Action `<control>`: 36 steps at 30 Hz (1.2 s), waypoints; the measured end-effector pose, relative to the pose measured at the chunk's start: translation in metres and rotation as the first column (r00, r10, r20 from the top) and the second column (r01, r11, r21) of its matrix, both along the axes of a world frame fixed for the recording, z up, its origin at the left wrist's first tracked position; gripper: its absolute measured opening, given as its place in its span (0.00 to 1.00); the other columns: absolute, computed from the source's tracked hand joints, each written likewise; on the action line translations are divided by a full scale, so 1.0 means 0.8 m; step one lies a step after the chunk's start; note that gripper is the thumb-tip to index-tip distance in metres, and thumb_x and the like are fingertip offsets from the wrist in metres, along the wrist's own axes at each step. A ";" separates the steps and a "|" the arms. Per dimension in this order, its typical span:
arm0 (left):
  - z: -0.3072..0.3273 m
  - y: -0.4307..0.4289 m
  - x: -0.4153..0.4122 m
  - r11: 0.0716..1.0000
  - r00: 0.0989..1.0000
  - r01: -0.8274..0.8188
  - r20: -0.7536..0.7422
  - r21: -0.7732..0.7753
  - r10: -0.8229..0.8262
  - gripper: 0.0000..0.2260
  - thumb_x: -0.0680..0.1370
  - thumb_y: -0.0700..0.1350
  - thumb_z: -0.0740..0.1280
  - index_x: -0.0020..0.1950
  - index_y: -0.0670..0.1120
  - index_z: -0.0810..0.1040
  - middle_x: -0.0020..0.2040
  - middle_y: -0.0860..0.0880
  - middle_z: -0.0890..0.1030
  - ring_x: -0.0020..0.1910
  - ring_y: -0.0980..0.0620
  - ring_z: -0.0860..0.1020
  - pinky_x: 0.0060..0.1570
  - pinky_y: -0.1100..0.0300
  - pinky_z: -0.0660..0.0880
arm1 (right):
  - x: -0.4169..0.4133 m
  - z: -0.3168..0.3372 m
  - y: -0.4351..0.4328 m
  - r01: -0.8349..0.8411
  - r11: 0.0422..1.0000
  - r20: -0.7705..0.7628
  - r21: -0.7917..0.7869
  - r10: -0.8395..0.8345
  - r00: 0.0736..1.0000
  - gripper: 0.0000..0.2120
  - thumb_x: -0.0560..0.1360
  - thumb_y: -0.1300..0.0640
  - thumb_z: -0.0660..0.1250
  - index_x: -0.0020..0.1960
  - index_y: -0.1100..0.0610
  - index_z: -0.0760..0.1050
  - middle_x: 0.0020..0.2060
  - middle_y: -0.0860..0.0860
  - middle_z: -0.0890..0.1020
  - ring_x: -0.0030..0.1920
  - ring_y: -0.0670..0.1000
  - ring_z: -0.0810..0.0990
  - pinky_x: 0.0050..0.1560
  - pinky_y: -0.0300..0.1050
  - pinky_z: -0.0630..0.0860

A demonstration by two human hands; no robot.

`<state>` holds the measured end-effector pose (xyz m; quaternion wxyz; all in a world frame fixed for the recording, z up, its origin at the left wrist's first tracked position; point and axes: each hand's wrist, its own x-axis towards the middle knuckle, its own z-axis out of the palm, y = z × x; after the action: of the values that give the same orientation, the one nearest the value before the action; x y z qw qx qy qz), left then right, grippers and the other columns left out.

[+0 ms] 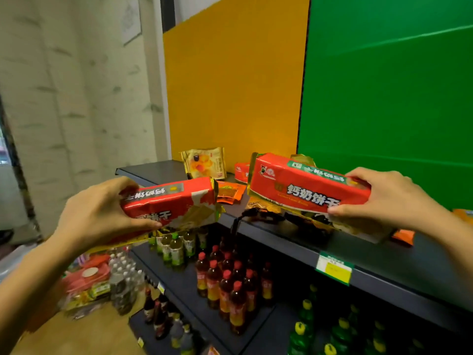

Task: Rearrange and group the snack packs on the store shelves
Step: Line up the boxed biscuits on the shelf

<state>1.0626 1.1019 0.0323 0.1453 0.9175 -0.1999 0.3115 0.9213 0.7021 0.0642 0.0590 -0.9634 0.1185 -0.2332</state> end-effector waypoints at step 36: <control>0.005 -0.171 0.455 0.848 0.853 0.521 -0.017 0.095 -0.522 0.44 0.51 0.75 0.67 0.58 0.49 0.74 0.54 0.50 0.82 0.48 0.50 0.80 0.39 0.62 0.70 | 0.483 -0.029 -0.005 0.130 0.927 -0.267 -0.351 -0.232 0.935 0.33 0.68 0.32 0.62 0.59 0.58 0.65 0.58 0.57 0.78 0.56 0.59 0.76 0.47 0.47 0.67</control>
<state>1.4264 0.9647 0.0367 0.1788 0.8335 -0.4566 0.2546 1.3080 0.6980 0.0410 -0.1430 -0.9686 0.1752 -0.1030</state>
